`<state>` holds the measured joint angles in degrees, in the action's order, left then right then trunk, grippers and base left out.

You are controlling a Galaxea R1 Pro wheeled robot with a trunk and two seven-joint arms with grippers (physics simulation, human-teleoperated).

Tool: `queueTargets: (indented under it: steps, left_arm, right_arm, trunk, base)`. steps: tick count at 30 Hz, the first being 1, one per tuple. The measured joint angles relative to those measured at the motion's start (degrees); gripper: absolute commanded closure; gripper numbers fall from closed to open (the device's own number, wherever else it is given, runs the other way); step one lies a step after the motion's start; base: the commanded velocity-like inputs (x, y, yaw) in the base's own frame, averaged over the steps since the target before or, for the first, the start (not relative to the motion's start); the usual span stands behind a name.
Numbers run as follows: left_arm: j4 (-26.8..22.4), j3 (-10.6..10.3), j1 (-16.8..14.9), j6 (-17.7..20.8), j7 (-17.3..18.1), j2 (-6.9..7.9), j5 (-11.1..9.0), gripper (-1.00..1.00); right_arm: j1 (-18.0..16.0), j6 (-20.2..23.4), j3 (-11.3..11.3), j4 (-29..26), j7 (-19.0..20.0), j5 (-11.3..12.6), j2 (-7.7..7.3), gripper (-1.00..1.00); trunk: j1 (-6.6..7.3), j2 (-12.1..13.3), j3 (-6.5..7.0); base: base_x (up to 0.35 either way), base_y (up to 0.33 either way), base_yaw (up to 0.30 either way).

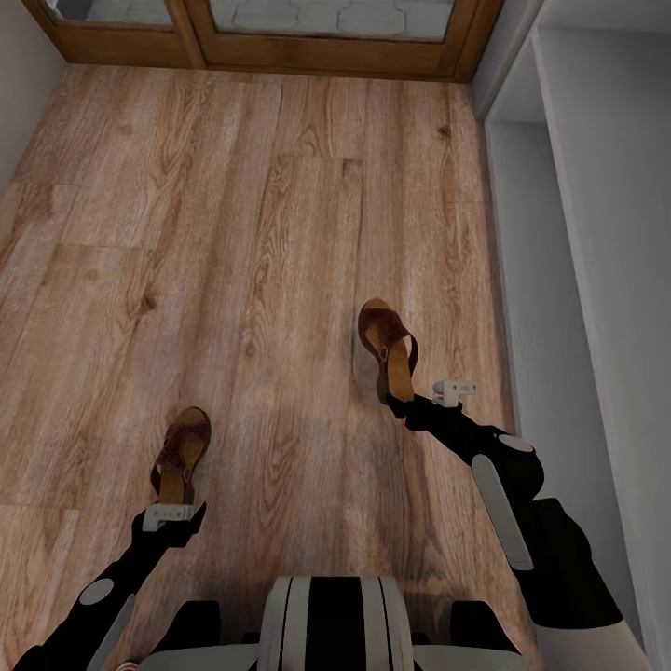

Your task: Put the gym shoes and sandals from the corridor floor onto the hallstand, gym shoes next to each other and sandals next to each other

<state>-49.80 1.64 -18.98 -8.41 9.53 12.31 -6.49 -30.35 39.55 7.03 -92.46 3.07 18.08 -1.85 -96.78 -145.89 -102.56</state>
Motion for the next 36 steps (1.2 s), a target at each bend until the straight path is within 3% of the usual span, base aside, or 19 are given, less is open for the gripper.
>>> queueTargets:
  steps: [12, 13, 19, 36]
  left_arm:
    - [0.0, 0.1, 0.0, -0.3, 0.6, -0.01, -0.2, -1.00]
    - [0.0, 0.1, 0.0, -0.3, 0.9, -0.01, -0.2, 1.00]
    - [0.0, 0.6, 0.0, -0.4, 3.9, -0.02, -0.3, 1.00]
    - [-0.8, 0.8, 0.5, -0.6, 4.4, 0.05, -0.4, 1.00]
  right_arm:
    - [0.1, 0.0, 0.0, 0.0, 0.0, 0.0, 0.00, 1.00]
    - [0.1, 0.0, 0.0, 0.0, 0.0, 0.0, 0.00, 1.00]
    - [0.1, 0.0, 0.0, 0.0, 0.0, 0.0, 0.00, 1.00]
    - [0.1, 0.0, 0.1, 0.0, 0.0, 0.0, 0.00, 1.00]
  trunk:
    - [0.00, 0.0, 0.00]
    - [0.00, 0.0, 0.00]
    - [0.00, 0.0, 0.00]
    - [0.00, 0.0, 0.00]
  base:
    - [0.000, 0.000, 0.000]
    - [0.000, 0.000, 0.000]
    - [0.000, 0.000, 0.000]
    - [0.000, 0.000, 0.000]
